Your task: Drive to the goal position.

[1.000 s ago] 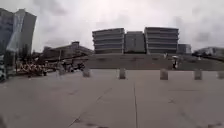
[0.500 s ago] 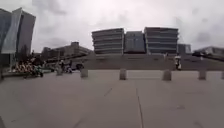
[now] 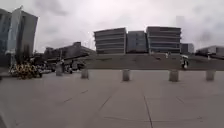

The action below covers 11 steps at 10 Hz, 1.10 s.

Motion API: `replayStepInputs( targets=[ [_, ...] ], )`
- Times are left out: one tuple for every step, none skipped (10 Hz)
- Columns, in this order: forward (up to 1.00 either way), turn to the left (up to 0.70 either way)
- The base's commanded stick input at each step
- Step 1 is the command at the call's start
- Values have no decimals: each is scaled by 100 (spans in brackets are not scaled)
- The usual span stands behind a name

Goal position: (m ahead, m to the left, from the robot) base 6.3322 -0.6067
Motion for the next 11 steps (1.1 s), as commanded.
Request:
replayStepInputs(
  targets=[
    [60, 0],
    [60, 0],
    [60, 0],
    [60, 0],
    [60, 10],
    [60, 15],
    [60, 4],
    [60, 0],
    [60, 0],
    [60, 0],
    [60, 0]
  ],
)
